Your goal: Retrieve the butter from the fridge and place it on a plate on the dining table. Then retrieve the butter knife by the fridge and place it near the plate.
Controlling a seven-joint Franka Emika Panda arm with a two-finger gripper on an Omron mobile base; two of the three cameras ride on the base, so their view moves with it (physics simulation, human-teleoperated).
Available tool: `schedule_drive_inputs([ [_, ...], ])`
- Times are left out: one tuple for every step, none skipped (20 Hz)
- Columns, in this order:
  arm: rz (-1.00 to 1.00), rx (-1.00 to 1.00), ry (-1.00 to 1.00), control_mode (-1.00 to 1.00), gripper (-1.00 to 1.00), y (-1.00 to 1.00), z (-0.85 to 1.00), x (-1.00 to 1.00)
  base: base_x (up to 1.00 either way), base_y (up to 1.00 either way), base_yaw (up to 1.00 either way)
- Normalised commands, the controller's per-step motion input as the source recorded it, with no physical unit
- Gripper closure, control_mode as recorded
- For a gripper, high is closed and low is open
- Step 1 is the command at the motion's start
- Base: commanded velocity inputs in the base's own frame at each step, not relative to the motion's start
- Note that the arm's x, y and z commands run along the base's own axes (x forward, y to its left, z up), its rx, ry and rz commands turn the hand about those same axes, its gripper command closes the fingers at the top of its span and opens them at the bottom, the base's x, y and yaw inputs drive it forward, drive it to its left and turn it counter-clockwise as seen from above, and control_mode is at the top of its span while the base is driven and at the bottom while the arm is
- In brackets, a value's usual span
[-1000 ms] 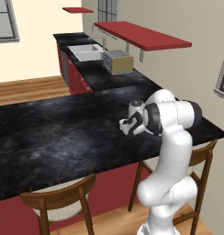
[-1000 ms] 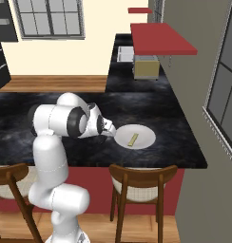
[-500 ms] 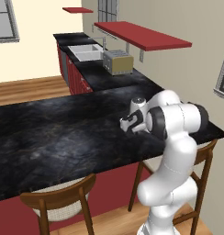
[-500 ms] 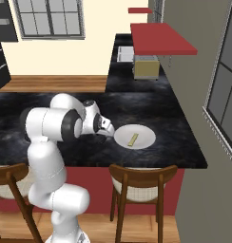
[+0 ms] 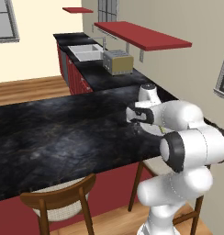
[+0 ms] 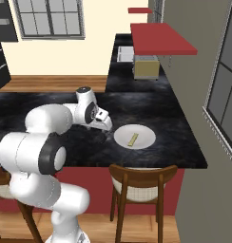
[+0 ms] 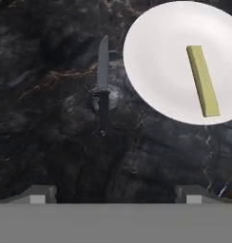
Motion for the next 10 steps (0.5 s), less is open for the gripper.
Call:
schedule_drive_inputs([
  [0.00, 0.00, -0.08, -1.00, -1.00, 0.00, 0.61, -0.81, 0.00, 0.00, 0.00],
  [0.00, 0.00, -0.12, -1.00, -1.00, 0.00, 0.40, -0.89, 0.00, 0.00, 0.00],
  [0.00, 0.00, -0.14, -1.00, -1.00, 0.00, 0.25, -0.87, 0.00, 0.00, 0.00],
  [0.03, 0.01, -0.14, -1.00, -1.00, 0.00, 0.26, -0.96, 0.00, 0.00, 0.00],
  [0.05, 0.06, -0.10, -1.00, -1.00, 0.00, 0.19, -1.00, 0.00, 0.00, 0.00],
  [0.04, 0.05, -0.07, -1.00, -1.00, 0.00, 0.24, -0.99, 0.00, 0.00, 0.00],
  [0.09, 0.04, 0.00, -1.00, -1.00, 0.00, 0.26, -0.84, 0.00, 0.00, 0.00],
  [0.13, 0.05, -0.05, -1.00, -1.00, 0.00, 0.26, -1.00, 0.00, 0.00, 0.00],
  [0.13, 0.03, -0.17, -1.00, -1.00, 0.00, 0.18, -1.00, 0.00, 0.00, 0.00],
  [0.15, 0.02, -0.23, -1.00, -1.00, 0.00, 0.14, -1.00, 0.00, 0.00, 0.00],
])
